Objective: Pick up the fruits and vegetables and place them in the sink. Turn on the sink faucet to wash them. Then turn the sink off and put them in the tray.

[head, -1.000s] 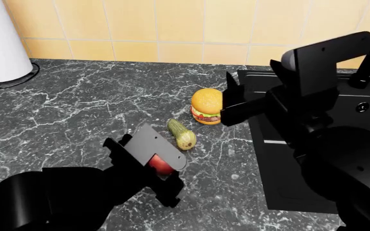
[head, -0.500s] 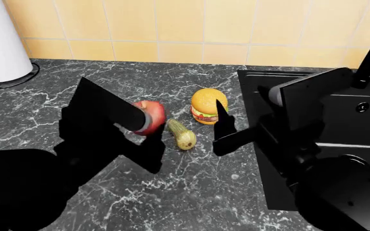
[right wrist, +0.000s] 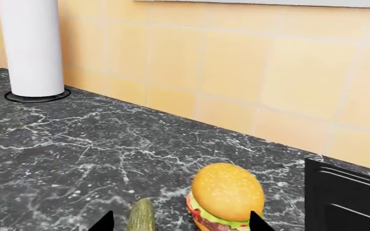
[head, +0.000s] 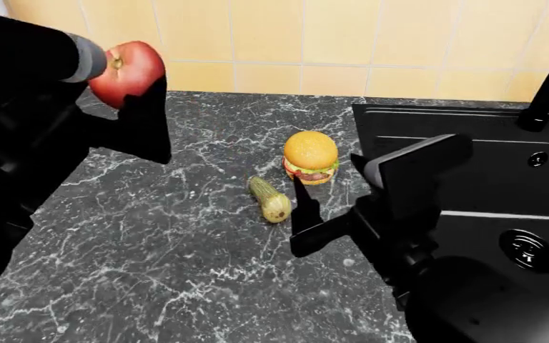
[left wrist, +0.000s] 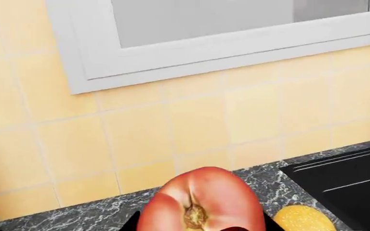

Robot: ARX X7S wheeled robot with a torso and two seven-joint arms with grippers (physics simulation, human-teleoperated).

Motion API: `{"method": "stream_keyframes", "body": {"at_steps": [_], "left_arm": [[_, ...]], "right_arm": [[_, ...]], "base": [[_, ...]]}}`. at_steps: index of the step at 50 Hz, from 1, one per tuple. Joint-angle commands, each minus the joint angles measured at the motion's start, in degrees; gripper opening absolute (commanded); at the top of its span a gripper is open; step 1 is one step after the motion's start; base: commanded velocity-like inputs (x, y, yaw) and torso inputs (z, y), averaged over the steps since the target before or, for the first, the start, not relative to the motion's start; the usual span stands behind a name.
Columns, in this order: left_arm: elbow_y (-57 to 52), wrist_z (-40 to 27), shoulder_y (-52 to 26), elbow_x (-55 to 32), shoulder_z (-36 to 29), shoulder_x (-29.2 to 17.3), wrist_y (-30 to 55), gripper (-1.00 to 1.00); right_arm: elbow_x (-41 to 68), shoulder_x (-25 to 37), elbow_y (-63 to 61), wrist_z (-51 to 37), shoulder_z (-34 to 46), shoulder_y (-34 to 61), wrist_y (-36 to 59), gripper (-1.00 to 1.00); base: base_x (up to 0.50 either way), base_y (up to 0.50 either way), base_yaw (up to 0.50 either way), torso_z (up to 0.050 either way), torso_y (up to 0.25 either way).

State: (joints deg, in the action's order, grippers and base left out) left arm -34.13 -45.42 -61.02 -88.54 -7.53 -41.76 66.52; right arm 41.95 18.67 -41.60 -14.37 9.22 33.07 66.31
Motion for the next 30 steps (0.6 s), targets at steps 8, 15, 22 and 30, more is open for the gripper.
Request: {"method": "stream_keyframes", "body": {"at_steps": [8, 15, 22, 30], "left_arm": [[0.27, -2.29, -0.88, -0.88, 2.05, -0.86, -1.96, -1.0], [0.2, -2.42, -1.28, -1.22, 1.84, -1.1, -1.9, -1.0], [0.12, -2.67, -1.54, -1.56, 1.59, -1.12, -1.96, -1.0], [0.04, -2.39, -1.11, -1.13, 1.52, -1.24, -2.28, -1.0]], "right_arm": [[-6.84, -3.07, 9.6, 1.53, 9.1, -1.11, -8.17, 1.0], [-8.8, -4.09, 13.24, 1.88, 11.91, -1.29, -10.29, 1.0], [-10.07, -4.83, 15.88, 1.68, 13.5, -1.15, -11.47, 1.0], [-11.64, -6.31, 20.09, 1.89, 16.09, -1.23, -13.47, 1.0]], "base": [[0.0, 0.0, 0.0, 0.0, 0.0], [0.0, 0.0, 0.0, 0.0, 0.0], [0.0, 0.0, 0.0, 0.0, 0.0], [0.0, 0.0, 0.0, 0.0, 0.0]]}}
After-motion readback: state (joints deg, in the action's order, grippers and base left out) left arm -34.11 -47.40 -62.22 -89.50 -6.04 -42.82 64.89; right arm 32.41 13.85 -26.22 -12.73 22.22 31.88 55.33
